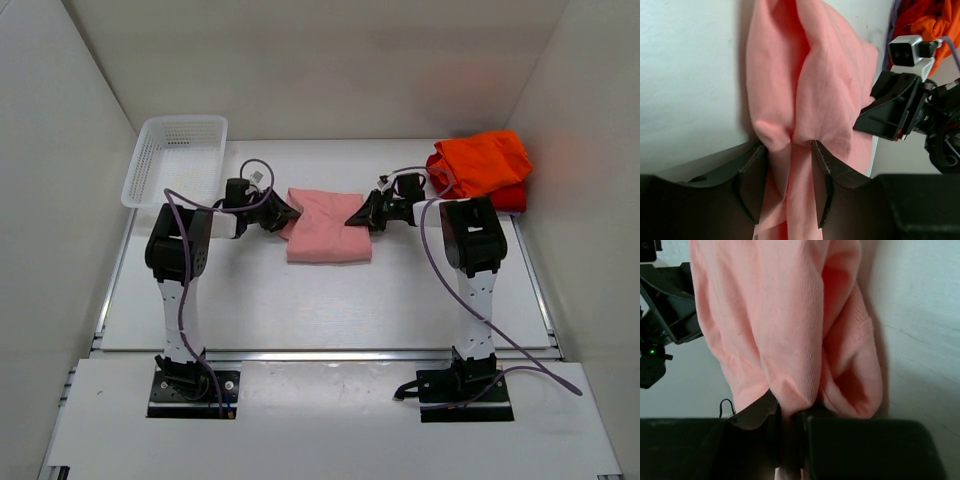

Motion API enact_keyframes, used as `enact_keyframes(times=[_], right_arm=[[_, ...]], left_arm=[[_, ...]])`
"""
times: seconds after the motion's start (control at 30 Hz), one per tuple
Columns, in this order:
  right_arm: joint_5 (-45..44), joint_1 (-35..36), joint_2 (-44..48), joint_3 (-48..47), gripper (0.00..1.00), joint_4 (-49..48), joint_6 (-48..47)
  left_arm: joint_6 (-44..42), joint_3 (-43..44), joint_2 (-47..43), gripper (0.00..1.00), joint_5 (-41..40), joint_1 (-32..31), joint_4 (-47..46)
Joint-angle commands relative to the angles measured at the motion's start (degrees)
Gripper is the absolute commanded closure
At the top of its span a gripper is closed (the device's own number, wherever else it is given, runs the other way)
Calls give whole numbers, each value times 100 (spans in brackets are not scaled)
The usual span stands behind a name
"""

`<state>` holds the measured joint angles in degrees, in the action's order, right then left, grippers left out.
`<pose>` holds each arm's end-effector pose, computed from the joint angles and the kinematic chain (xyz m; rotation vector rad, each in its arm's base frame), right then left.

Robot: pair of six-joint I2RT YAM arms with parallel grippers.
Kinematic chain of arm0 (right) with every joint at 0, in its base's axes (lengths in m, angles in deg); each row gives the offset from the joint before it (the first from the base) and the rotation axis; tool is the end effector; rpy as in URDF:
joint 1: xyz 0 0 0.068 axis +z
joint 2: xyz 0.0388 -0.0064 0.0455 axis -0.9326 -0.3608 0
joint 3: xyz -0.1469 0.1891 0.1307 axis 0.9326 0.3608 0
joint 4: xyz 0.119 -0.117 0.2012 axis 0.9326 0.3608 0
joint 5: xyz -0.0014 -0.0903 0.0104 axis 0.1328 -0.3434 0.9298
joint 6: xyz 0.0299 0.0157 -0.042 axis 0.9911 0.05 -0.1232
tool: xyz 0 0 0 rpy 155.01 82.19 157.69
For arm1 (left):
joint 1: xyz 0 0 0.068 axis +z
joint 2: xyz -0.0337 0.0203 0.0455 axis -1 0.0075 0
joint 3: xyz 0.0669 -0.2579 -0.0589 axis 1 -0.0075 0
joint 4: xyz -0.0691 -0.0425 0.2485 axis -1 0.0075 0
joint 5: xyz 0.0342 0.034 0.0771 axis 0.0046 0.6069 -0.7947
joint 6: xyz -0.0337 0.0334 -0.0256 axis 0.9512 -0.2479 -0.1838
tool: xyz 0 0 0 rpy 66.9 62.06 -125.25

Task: Fold and stack the t-shirts
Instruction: Put the neatly folded tshirt into the corner of the board with the right arm

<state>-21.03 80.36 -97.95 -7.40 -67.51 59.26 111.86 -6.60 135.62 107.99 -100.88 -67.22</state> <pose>0.4355 0.1163 0.1004 0.1900 2.4607 1.4522 0.4182 -0.1050 0.1027 -0.4261 2.3512 -1.2429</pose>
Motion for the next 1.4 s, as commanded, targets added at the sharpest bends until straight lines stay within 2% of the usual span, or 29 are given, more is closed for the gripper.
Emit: enact_keyframes(times=[0.0,0.17,0.23,0.3,0.53,0.67,0.87,1.03,1.17,1.37], right_arm=[[86,-34,27,-381,100,626,-518],[-555,-61,405,-1215,99,2281,-2185],[-1423,26,555,-1838,100,3280,-2846],[-2091,132,660,-2269,100,3887,-3539],[-3850,106,810,-3474,100,4944,-4675],[-4923,176,1099,-3502,100,4719,-4993],[-6075,-148,1583,-3493,100,4235,-5458],[-5787,-1052,1593,-3870,100,3882,-5573],[-5681,-1808,970,-4714,99,3891,-5512],[-5769,-2521,-94,-5812,100,3741,-5512]], left_arm=[[-67,-243,-652,49,24,225,244],[-76,-427,-1559,48,139,559,384],[-119,-515,-1892,47,200,604,411],[-163,-611,-2051,47,147,604,481],[47,-1033,-2219,47,288,551,218],[39,-1078,-2237,47,271,595,200],[-32,-1060,-2228,48,271,621,331],[-50,-1095,-2193,48,288,586,288],[-50,-1087,-2123,48,271,577,279],[-198,-1122,-2087,48,262,569,419]])
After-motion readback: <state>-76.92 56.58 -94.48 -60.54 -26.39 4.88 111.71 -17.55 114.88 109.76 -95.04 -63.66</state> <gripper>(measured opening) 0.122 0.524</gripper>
